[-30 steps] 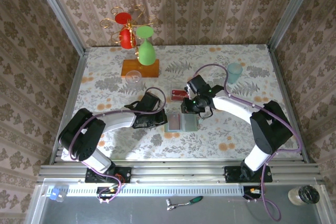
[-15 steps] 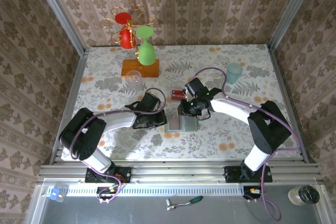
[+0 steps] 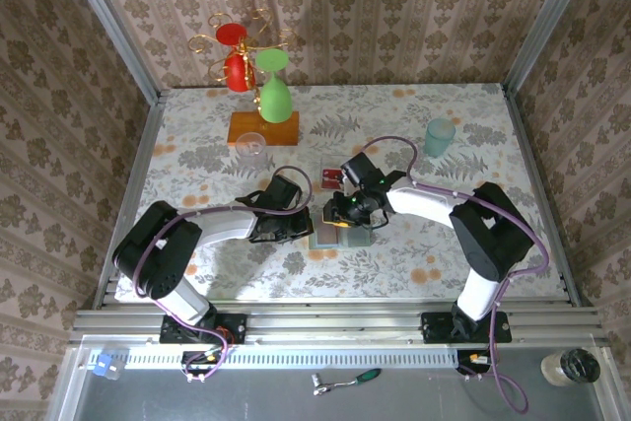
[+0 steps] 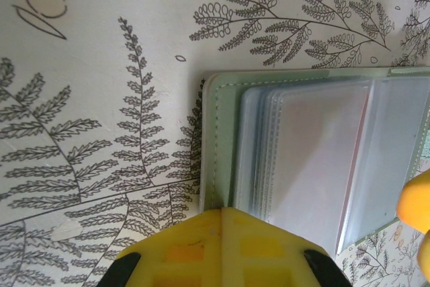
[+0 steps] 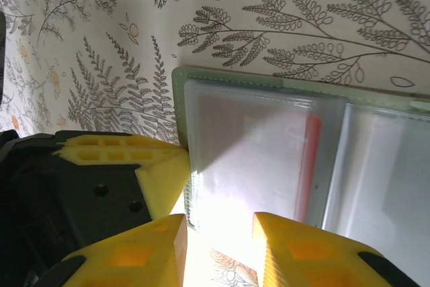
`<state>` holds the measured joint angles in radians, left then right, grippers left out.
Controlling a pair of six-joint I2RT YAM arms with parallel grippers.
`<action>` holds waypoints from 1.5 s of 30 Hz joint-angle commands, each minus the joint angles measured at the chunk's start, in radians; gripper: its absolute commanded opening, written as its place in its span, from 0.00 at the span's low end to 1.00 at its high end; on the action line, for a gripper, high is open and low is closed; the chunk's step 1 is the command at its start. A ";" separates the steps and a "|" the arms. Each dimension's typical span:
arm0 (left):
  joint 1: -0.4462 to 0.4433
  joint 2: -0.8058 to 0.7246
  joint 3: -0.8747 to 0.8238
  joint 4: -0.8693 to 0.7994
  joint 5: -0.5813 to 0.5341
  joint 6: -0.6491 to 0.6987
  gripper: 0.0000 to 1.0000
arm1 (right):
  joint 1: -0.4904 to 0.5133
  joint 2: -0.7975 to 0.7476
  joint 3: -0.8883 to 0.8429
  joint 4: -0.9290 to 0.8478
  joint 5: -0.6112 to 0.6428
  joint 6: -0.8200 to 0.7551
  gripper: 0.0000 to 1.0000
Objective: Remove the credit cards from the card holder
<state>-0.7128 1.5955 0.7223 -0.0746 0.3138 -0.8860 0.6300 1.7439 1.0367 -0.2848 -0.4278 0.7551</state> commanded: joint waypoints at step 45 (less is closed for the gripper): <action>0.024 0.006 0.000 -0.043 -0.002 0.021 0.00 | 0.016 0.036 0.005 -0.075 0.090 -0.020 0.26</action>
<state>-0.6979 1.5955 0.7223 -0.0807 0.3141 -0.8848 0.6422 1.8088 1.0393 -0.3058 -0.3836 0.7547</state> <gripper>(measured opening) 0.050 0.263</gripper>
